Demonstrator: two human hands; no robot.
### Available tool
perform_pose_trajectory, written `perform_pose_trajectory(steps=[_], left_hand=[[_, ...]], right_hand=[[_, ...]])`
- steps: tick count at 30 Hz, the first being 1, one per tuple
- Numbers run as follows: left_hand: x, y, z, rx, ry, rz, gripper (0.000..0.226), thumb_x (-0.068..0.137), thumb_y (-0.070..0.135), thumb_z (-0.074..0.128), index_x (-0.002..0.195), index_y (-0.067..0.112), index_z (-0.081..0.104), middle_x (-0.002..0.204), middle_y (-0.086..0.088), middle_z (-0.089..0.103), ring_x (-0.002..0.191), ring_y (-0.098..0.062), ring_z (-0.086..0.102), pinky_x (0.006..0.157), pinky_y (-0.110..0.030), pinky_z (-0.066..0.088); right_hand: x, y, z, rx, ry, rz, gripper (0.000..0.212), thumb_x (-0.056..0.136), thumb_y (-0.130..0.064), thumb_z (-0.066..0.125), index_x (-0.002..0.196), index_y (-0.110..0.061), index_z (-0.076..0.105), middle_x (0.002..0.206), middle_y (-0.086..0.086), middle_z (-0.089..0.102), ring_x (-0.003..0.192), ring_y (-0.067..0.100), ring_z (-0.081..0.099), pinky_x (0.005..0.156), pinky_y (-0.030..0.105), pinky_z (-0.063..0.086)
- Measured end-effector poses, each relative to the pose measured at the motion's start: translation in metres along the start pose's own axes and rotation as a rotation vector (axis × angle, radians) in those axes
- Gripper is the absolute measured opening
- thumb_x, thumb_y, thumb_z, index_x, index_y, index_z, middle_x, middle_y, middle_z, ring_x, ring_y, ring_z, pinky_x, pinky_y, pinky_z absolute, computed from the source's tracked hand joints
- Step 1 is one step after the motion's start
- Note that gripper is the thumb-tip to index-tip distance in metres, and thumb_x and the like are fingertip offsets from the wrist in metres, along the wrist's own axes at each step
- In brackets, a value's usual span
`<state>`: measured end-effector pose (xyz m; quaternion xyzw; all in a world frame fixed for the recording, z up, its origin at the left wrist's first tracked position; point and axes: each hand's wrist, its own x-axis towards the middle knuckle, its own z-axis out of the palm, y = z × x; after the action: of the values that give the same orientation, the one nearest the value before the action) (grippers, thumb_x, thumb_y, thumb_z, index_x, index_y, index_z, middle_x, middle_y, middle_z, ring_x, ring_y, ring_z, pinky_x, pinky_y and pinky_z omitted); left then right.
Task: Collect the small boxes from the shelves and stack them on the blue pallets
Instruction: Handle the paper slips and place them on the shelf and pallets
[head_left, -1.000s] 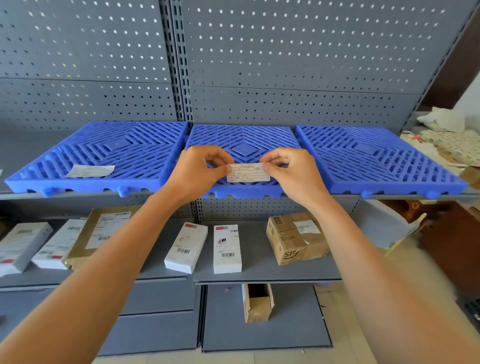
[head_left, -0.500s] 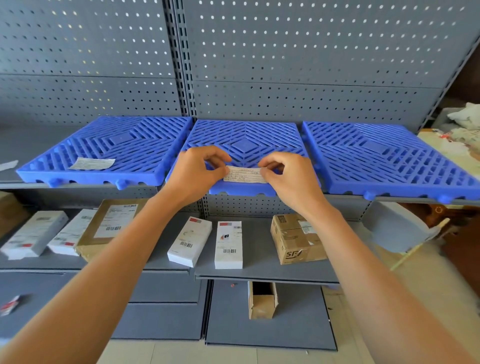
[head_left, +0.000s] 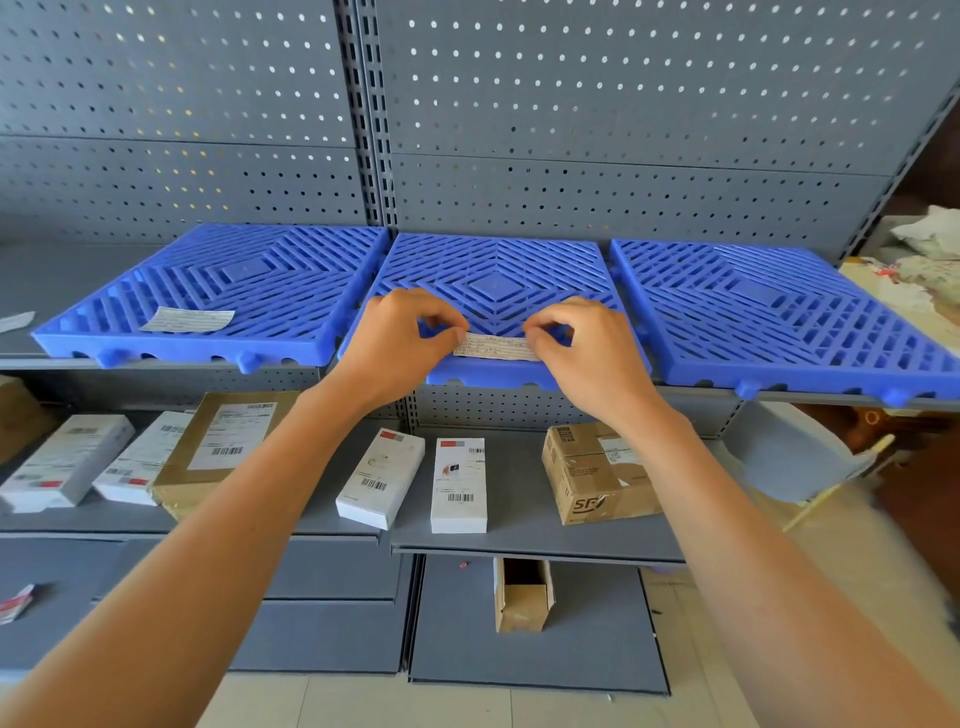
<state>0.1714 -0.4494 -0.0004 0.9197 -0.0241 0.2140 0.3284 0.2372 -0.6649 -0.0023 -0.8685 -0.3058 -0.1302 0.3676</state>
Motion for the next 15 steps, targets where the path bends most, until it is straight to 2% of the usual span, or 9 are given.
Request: perform_pose_trajectory(steps=[4,11,13,15], left_hand=[[0.0,0.0,-0.001,0.002,0.019,0.006,0.008,0.094,0.018,0.069,0.093,0.018,0.076,0.089,0.01,0.071,0.085,-0.005,0.063,0.074,-0.002,0.039],[0.0,0.002,-0.007,0.03,-0.002,0.02,0.008,0.096,0.02,0.066,0.092,0.024,0.072,0.091,0.013,0.07,0.088,-0.002,0.063,0.077,-0.004,0.04],[-0.002,0.002,-0.01,0.054,-0.003,0.018,0.008,0.096,0.021,0.065,0.094,0.022,0.073,0.091,0.014,0.068,0.091,-0.004,0.063,0.081,-0.007,0.041],[-0.004,0.003,-0.012,0.093,0.001,0.023,0.01,0.097,0.022,0.064,0.098,0.02,0.074,0.093,0.013,0.067,0.093,-0.008,0.062,0.086,-0.018,0.046]], right_hand=[[0.001,-0.001,-0.003,0.039,-0.004,0.022,0.016,0.097,-0.016,0.061,0.105,-0.015,0.074,0.088,-0.013,0.067,0.086,0.001,0.061,0.079,0.007,0.043],[0.005,-0.001,-0.009,-0.03,0.009,-0.016,0.02,0.098,-0.019,0.059,0.112,-0.015,0.073,0.103,-0.006,0.073,0.096,0.003,0.062,0.089,0.022,0.05],[0.006,-0.001,-0.01,-0.062,-0.008,-0.027,0.021,0.099,-0.022,0.059,0.113,-0.016,0.073,0.106,-0.007,0.073,0.097,0.002,0.062,0.088,0.023,0.051],[0.007,-0.003,-0.011,-0.09,-0.025,-0.041,0.021,0.099,-0.023,0.058,0.114,-0.017,0.072,0.108,-0.006,0.073,0.099,0.004,0.064,0.087,0.027,0.053]])
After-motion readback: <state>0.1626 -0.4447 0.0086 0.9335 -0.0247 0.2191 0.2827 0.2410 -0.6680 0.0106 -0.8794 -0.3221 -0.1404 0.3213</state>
